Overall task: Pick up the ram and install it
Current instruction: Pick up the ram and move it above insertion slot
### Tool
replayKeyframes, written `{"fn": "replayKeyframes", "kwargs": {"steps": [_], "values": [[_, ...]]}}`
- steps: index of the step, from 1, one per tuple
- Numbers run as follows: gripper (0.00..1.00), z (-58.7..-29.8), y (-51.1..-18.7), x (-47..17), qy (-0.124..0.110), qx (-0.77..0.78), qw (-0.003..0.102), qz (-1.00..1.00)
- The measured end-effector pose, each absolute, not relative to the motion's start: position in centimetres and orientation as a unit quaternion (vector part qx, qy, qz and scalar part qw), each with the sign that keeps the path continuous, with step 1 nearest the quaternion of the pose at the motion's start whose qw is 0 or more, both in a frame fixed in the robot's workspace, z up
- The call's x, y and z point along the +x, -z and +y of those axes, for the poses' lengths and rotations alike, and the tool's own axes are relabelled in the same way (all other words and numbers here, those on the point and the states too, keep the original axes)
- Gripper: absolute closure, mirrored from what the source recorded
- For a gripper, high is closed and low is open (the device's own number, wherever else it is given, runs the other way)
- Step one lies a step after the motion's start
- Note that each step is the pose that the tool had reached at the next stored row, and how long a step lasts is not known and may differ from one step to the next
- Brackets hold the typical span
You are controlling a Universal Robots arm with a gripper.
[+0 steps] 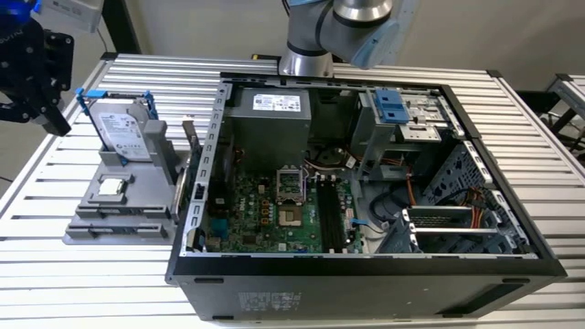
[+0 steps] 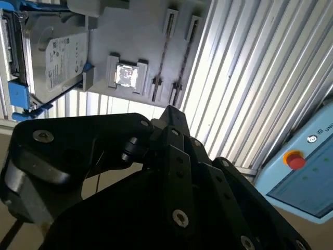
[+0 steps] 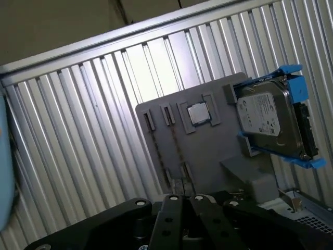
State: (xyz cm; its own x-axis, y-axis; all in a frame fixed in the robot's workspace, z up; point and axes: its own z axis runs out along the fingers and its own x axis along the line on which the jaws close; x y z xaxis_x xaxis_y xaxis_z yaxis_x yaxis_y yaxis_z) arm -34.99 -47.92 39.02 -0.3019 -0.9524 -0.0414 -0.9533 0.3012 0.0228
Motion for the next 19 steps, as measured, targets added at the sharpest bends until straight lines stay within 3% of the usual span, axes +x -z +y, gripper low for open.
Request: {"fn": "replayKeyframes", "kwargs": {"steps": [19], "values": [[1.00, -47.92, -39.01, -34.99, -0.022, -0.713, 0.007, 0.700]]}}
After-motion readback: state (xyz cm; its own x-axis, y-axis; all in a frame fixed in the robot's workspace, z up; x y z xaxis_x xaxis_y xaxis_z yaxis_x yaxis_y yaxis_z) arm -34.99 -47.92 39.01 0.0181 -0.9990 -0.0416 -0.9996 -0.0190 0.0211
